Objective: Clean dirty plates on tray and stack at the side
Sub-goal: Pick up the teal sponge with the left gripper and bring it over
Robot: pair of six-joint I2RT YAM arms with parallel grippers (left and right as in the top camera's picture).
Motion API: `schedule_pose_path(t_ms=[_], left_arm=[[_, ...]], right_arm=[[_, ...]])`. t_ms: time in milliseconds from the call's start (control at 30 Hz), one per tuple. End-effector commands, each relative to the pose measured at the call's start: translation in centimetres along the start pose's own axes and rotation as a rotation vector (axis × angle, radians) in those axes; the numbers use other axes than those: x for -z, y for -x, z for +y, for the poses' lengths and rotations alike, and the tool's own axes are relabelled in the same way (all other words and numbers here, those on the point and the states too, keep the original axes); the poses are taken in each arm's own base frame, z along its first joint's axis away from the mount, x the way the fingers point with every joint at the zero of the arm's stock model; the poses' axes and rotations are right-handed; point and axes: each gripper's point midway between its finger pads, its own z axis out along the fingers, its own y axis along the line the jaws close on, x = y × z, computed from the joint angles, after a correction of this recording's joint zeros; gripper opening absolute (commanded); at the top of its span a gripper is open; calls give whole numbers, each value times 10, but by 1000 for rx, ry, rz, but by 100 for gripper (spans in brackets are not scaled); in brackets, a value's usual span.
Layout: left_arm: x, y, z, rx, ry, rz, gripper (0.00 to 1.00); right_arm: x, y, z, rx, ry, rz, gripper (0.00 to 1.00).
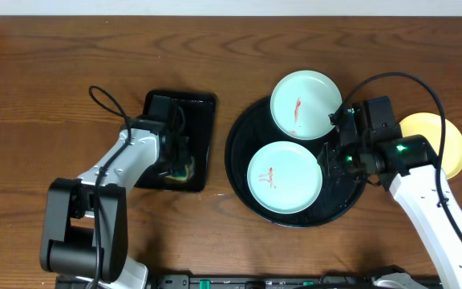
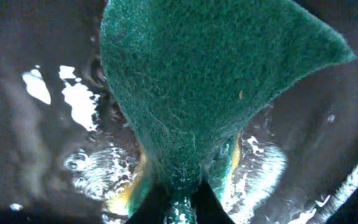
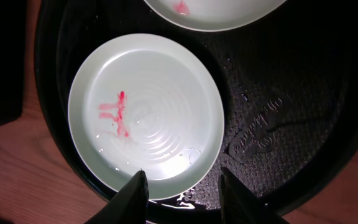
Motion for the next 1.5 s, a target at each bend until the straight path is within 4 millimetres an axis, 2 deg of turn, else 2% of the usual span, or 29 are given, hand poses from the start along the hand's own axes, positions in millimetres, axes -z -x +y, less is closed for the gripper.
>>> schedule_pose_path(t_ms=[0,33,67,167,233,300,400,467,600,733,867,967,1067,1133,1233,1333,1467], left_arm=[[-2,-5,-3,8,-15,47,7],[5,-3,-7,7,-26,45,7],[20,3,-13,4,-47,28,26],[42,11,-19,-1,-70,-16,52],[53,17,-22,-5,-88,-60,63],[60,27,-18,-17,-66,-125,63],[58,41,-1,-8,36,-195,63],[50,46,4,-5,66,-220,63],[24,51,3,-6,68,-213,62],[2,47,6,-7,91,-161,48],[-7,44,8,-8,104,-136,11],[1,49,5,-16,93,-157,7],[21,56,-1,-22,78,-189,8],[40,61,-4,-21,62,-217,45],[61,58,-5,-22,45,-242,64],[73,43,-4,-24,29,-209,64],[64,18,-4,-27,5,-99,62]], right_arm=[[3,3,5,25,13,-12,34],[3,3,5,25,14,-13,34],[3,3,5,25,13,-13,34],[3,3,5,24,13,-12,34],[3,3,5,25,13,-12,34],[3,3,5,25,13,-12,34],[3,3,5,25,13,-12,34],[3,3,5,25,13,-13,34],[3,3,5,25,14,-14,34],[3,3,5,25,14,-14,34],[3,3,5,25,14,-14,33],[3,3,5,25,14,-14,33],[3,3,5,24,14,-13,33],[3,3,5,24,13,-13,33],[3,3,5,24,13,-12,33],[3,3,5,24,13,-12,33],[3,3,5,24,13,-12,33]])
